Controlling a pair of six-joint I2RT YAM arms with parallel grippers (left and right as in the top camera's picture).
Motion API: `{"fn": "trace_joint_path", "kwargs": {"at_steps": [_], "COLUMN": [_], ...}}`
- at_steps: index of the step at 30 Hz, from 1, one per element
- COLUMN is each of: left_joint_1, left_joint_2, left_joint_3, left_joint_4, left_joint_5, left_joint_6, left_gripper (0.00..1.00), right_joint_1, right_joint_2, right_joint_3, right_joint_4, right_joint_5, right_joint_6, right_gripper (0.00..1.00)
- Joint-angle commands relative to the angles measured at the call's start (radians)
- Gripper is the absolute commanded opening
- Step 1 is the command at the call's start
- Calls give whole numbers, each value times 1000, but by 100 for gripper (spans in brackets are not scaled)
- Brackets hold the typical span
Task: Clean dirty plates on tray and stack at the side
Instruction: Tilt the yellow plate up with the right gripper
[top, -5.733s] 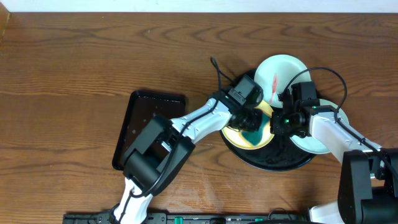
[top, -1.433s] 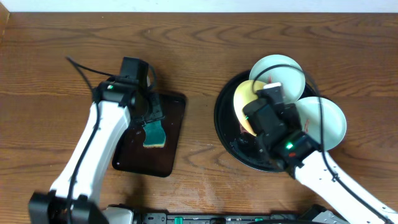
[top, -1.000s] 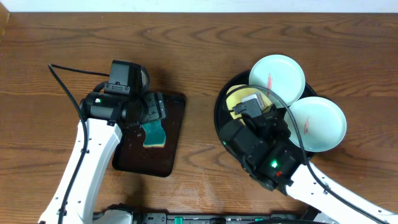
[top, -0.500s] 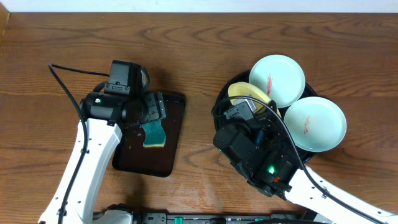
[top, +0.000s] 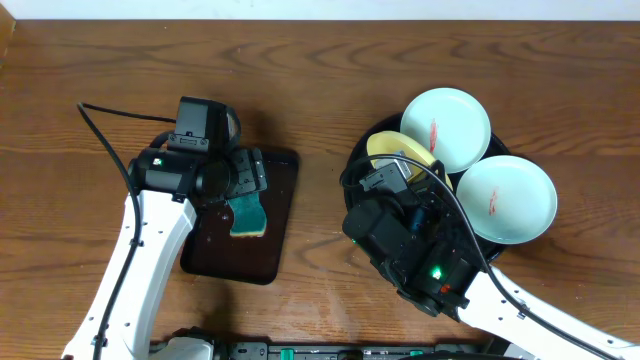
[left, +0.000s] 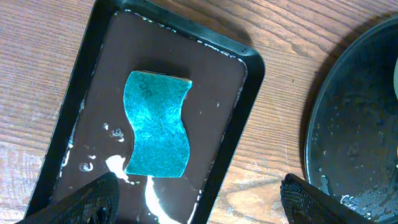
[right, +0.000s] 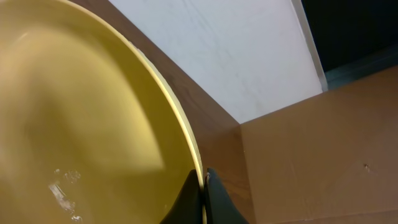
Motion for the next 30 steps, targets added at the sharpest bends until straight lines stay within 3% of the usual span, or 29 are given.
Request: {"fn": "trace_joint_path", "kwargs": {"at_steps": [1, 16, 21, 24, 26, 30], "left_joint_1": [2, 2, 2, 2, 2, 2], "left_joint_2": [0, 0, 0, 0, 0, 0], "left_joint_3": [12, 12, 12, 12, 12, 12], "left_joint_4": [-2, -2, -2, -2, -2, -2], "left_joint_5": [9, 9, 9, 9, 9, 9], "left_joint_6": [11, 10, 11, 10, 10, 10], "left_gripper": [83, 83, 83, 83, 83, 83], "right_joint_1": [11, 11, 5, -58, -178, -447], "right_joint_2": [-18, -18, -18, -18, -18, -27], "right_joint_3": [22, 22, 22, 21, 21, 39], "right_joint_4": [3, 3, 4, 2, 4, -8], "right_joint_5": [40, 35, -22, -149, -370, -817], "right_joint_6": [-12, -10, 69, 190, 266, 282], "right_gripper": [1, 1, 1, 1, 1, 1]}}
